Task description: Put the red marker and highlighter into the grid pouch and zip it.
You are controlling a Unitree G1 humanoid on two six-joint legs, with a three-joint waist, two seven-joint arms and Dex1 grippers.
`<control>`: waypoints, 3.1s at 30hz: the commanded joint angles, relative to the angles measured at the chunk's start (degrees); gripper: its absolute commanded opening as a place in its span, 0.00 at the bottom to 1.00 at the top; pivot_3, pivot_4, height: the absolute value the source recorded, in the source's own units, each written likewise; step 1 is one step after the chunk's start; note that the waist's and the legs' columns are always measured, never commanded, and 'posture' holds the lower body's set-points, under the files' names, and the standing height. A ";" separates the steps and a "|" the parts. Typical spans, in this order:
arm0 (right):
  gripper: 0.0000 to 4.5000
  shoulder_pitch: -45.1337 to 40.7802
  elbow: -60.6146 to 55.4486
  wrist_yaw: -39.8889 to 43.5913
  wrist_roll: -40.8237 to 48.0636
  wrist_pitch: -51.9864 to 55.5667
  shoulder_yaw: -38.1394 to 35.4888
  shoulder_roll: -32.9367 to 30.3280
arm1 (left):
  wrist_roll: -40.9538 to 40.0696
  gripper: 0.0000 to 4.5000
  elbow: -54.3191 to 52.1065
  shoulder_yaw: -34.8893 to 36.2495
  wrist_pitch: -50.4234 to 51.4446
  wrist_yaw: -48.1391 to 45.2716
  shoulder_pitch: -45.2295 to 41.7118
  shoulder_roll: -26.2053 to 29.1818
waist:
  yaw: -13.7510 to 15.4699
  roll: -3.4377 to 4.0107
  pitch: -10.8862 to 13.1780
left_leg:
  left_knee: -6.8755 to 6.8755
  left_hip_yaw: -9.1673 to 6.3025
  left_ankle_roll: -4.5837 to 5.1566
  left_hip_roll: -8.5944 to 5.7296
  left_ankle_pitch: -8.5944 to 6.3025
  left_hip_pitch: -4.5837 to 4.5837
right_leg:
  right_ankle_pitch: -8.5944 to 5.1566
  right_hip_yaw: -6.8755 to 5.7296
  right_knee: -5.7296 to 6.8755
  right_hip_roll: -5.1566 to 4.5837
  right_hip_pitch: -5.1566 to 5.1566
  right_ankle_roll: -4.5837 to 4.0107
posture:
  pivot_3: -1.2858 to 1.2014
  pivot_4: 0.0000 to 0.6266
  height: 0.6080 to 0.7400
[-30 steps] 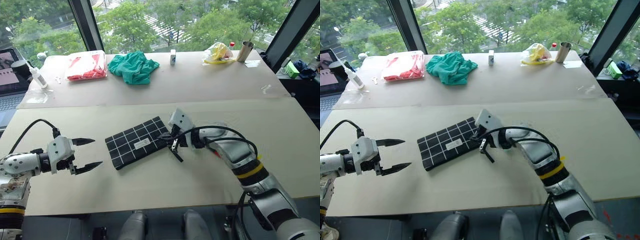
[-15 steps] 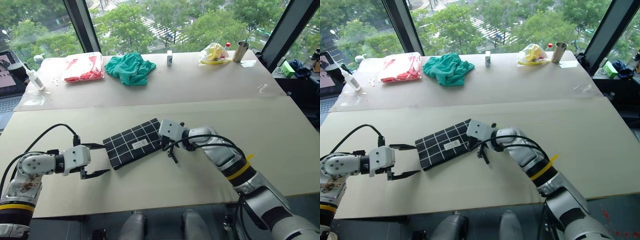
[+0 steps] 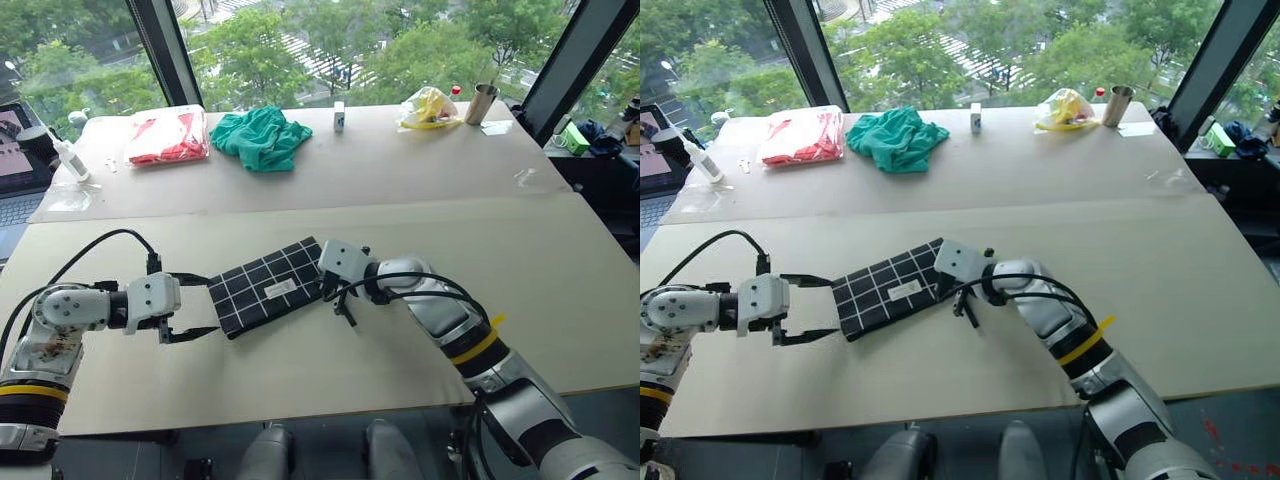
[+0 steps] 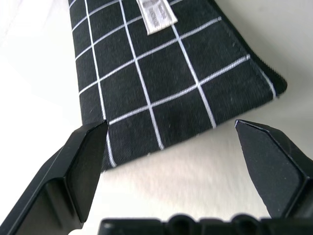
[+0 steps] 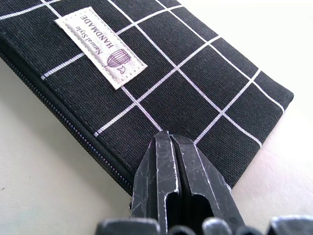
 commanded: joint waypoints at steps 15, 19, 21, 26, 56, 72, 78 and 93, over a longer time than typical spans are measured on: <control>0.00 1.82 0.12 0.75 -1.25 2.31 -0.53 -0.50 | 2.91 0.68 13.30 -5.25 -22.06 1.98 -8.14 -8.31 | 0.18 -0.02 -0.01 | 0.01 -0.03 -0.02 -0.03 0.02 -0.01 | 0.00 -0.02 0.03 -0.02 0.01 0.00 | 0.52 0.24 1.00; 0.00 1.53 0.75 0.79 -1.37 2.02 -0.83 -0.68 | 1.66 0.35 15.14 -5.00 -22.84 0.88 -8.91 -7.91 | 0.06 -0.02 -0.01 | 0.01 -0.03 -0.02 -0.03 0.03 -0.01 | 0.00 -0.03 0.03 -0.02 0.00 0.00 | 0.52 0.24 1.00; 0.00 1.42 0.80 0.92 -1.33 1.97 -0.95 -0.76 | 1.36 0.19 16.03 -4.95 -23.07 0.53 -9.44 -7.91 | 0.06 -0.02 -0.01 | 0.01 -0.03 -0.02 -0.03 0.03 -0.02 | 0.00 -0.03 0.04 -0.02 0.00 0.00 | 0.52 0.24 1.00; 0.00 1.51 0.48 1.08 -0.52 2.06 -1.91 -0.56 | -0.06 0.01 17.14 -4.91 -22.62 -0.66 -9.98 -8.41 | -0.05 -0.02 -0.01 | 0.02 -0.04 -0.02 -0.03 0.03 -0.02 | 0.00 -0.04 0.04 -0.02 0.00 0.00 | 0.52 0.24 1.00; 0.99 7.23 -25.46 -3.38 28.83 36.82 -23.91 -9.15 | -12.34 0.00 1.34 0.65 -1.67 -0.19 -0.56 -12.43 | -0.27 -0.02 0.00 | 0.02 -0.08 0.03 0.01 0.00 -0.22 | 0.00 -0.04 -0.04 -0.01 -0.13 0.00 | 0.52 0.24 1.00; 0.99 8.56 -23.15 -9.45 26.73 34.26 -15.93 -4.16 | -12.63 0.00 -4.44 1.50 2.73 2.45 0.12 -14.04 | -0.08 -0.02 0.00 | 0.03 -0.08 0.02 -0.02 0.00 -0.23 | 0.00 -0.02 -0.10 -0.02 -0.11 0.00 | 0.52 0.24 1.00; 0.61 7.91 -22.01 -9.53 26.28 32.20 -15.96 -4.49 | -12.19 0.00 -6.09 1.18 3.27 2.84 0.91 -14.18 | -0.07 -0.02 0.00 | 0.03 -0.08 0.02 -0.02 0.00 -0.23 | 0.00 -0.02 -0.10 -0.02 -0.11 0.00 | 0.52 0.24 1.00; 0.00 7.18 -25.61 -4.07 26.62 31.46 -11.17 -6.63 | -12.43 0.00 -7.85 1.34 4.81 3.78 0.63 -15.29 | -0.08 -0.02 0.00 | 0.03 -0.08 0.02 -0.02 0.00 -0.23 | 0.00 -0.02 -0.11 -0.02 -0.11 0.00 | 0.52 0.24 1.00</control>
